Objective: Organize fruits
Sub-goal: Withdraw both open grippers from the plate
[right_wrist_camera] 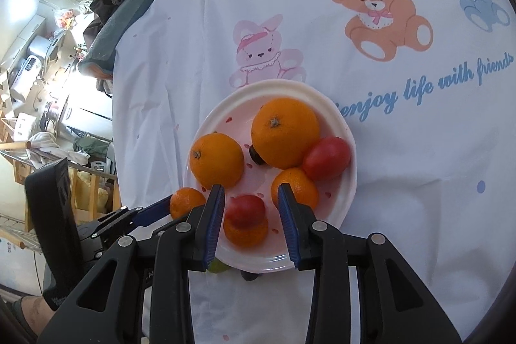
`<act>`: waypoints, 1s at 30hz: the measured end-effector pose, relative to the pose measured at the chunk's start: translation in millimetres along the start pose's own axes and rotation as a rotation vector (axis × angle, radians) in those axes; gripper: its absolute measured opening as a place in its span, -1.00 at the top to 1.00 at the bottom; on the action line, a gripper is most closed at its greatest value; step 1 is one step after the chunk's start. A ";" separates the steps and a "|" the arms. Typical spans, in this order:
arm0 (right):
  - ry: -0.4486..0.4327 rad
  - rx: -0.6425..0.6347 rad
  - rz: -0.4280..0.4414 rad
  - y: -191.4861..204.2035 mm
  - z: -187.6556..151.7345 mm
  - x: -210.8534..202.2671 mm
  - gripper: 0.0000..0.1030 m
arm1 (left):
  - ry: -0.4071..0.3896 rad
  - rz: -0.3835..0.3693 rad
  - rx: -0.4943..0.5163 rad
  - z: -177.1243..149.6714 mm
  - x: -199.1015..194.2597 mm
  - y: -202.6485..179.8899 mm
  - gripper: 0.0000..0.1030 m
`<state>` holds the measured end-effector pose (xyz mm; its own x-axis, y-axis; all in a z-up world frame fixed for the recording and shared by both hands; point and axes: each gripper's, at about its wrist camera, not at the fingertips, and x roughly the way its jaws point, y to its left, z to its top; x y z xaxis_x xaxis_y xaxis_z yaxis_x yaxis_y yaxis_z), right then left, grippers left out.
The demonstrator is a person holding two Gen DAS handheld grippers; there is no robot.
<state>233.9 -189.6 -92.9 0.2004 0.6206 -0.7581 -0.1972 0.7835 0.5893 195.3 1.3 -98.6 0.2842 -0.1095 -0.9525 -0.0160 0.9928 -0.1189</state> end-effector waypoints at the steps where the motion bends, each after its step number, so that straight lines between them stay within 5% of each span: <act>1: 0.001 0.002 0.000 -0.3 0.1 0.4 0.27 | 0.008 -0.011 -0.014 -0.2 1.7 2.0 0.24; 7: -0.020 0.009 0.008 0.1 2.3 -7.5 0.27 | 0.024 -0.004 0.000 -0.7 3.7 0.1 0.21; 8: -0.022 0.011 0.009 0.1 2.6 -8.4 0.26 | 0.028 0.007 0.000 -0.7 4.1 0.1 -0.08; 9: -0.022 0.015 0.010 -0.3 3.1 -9.0 0.16 | 0.027 0.018 -0.004 -0.6 4.2 1.0 -0.61; 11: -0.022 0.029 0.004 -1.5 4.0 -10.6 -0.13 | -0.002 0.017 -0.022 -0.8 0.2 4.1 -0.85; 30: -0.072 0.030 -0.064 -0.8 -11.7 -54.1 -0.14 | -0.122 0.033 0.075 -15.3 -37.0 4.9 -0.84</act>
<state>212.0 -224.2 -55.6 0.2807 0.5688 -0.7731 -0.1532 0.8217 0.5490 170.0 9.4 -68.3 0.3994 -0.0744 -0.9138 0.0431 0.9971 -0.0624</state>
